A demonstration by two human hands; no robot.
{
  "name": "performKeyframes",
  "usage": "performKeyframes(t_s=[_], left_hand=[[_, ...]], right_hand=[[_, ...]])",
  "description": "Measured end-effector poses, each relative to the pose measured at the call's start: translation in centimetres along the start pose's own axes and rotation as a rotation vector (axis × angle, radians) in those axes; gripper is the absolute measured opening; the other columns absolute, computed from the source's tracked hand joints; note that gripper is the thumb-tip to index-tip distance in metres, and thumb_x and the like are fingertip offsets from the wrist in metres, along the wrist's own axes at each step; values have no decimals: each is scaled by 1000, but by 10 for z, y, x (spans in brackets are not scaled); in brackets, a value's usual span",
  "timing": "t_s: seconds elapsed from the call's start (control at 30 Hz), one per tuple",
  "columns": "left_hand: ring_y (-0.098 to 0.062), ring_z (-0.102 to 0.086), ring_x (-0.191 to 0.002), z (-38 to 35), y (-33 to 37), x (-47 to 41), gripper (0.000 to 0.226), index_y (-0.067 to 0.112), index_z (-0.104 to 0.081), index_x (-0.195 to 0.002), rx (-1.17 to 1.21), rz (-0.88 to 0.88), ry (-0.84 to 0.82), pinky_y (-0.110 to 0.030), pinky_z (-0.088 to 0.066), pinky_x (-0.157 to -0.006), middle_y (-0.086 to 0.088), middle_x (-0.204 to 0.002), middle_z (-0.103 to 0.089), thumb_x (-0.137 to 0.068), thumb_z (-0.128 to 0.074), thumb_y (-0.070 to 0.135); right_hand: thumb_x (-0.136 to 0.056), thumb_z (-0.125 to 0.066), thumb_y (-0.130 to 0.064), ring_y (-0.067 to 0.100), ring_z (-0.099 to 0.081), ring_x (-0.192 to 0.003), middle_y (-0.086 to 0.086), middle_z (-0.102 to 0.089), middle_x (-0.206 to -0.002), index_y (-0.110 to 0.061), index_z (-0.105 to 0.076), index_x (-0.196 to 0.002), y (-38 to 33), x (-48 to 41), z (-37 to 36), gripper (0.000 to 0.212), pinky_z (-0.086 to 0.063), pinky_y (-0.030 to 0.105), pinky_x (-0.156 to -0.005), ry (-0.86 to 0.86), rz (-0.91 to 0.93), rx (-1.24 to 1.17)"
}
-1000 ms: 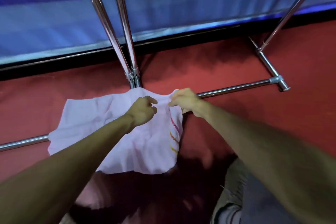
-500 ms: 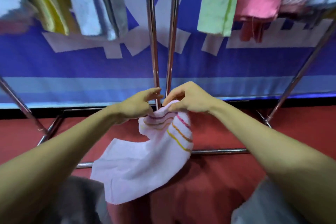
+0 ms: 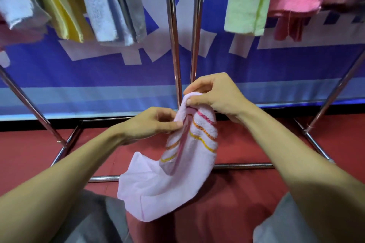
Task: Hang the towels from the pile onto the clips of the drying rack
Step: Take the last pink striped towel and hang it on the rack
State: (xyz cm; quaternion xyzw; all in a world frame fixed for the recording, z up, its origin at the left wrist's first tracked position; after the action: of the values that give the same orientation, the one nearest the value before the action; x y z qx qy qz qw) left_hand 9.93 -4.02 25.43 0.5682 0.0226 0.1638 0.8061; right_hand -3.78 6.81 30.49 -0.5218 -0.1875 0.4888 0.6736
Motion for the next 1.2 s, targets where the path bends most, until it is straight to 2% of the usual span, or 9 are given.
performKeyframes(t_s=[0.2,0.3,0.4,0.57,0.63,0.77,0.87,1.0,1.2], left_hand=[[-11,-58,-81,-5,11,-8,31,-3,-61,-92,-14,-36,83,-35,-47,-83,-5,-87,-66,-81,-73,23],[-16,-54,-77,-10,17,-6,34,4,-58,-81,68,-36,29,-30,-40,-75,-6,-79,-58,-82,-71,36],[-24,-65,-99,-10,11,-10,45,2,-68,-100,214,53,15,-36,-46,-91,-11,-103,-70,-93,-50,43],[-22,-52,-85,-7,6,-16,10,6,-68,-92,127,14,60,-37,-40,-80,-11,-88,-63,-87,-62,13],[-21,-53,-85,-8,6,-16,21,6,-63,-99,106,-11,3,-34,-40,-77,-10,-89,-64,-78,-66,8],[-17,-51,-69,-14,5,-22,30,11,-57,-107,-31,-6,64,-30,-37,-62,-7,-76,-62,-81,-72,5],[0,-52,-56,-19,10,-27,8,8,-64,-92,-364,-91,136,-11,-40,-56,-6,-70,-65,-89,-65,15],[-7,-49,-58,-17,6,-30,21,15,-61,-76,-773,-118,256,-17,-36,-55,5,-65,-58,-93,-54,23],[-6,-56,-71,-21,10,-33,12,17,-63,-97,-346,-76,322,-19,-45,-70,6,-87,-64,-95,-52,22]], right_hand=[[-70,-75,9,-4,-63,-64,-2,-70,-76,-9,-71,-85,-1,3,13,24,-49,11,-67,60,4,-4],[-71,-73,9,-5,-63,-67,-3,-71,-77,-12,-71,-84,0,6,19,25,-48,10,-69,51,24,75],[-71,-74,6,-3,-65,-71,-5,-72,-78,-21,-71,-80,3,7,23,28,-47,12,-72,68,30,148],[-72,-73,-5,-10,-61,-72,-13,-70,-75,-23,-73,-80,1,9,24,20,-42,6,-71,99,70,296],[-73,-74,-8,-17,-58,-70,-14,-68,-73,-21,-75,-82,0,10,24,16,-39,1,-69,120,81,352],[-74,-73,-8,-15,-57,-65,-13,-68,-71,-21,-74,-79,-1,11,25,14,-39,1,-65,147,73,359],[-73,-73,-9,-10,-59,-63,-12,-69,-69,-24,-73,-74,0,12,28,15,-41,4,-63,153,62,363],[-73,-74,-14,-9,-58,-64,-12,-69,-68,-25,-74,-74,5,12,34,11,-41,4,-63,188,30,386],[-73,-76,-17,-11,-57,-62,-14,-67,-67,-28,-71,-73,6,11,39,13,-39,3,-60,245,24,356]])
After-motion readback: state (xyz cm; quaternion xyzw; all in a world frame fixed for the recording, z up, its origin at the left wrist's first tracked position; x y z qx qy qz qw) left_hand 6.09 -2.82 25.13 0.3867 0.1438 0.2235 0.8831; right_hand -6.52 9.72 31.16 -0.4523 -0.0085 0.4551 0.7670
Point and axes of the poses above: each hand's wrist, its own x-axis away from the middle knuckle, its own z-axis out of the back of the hand, y = z × x, the point moved 4 cm from there along -x, towards the middle knuckle
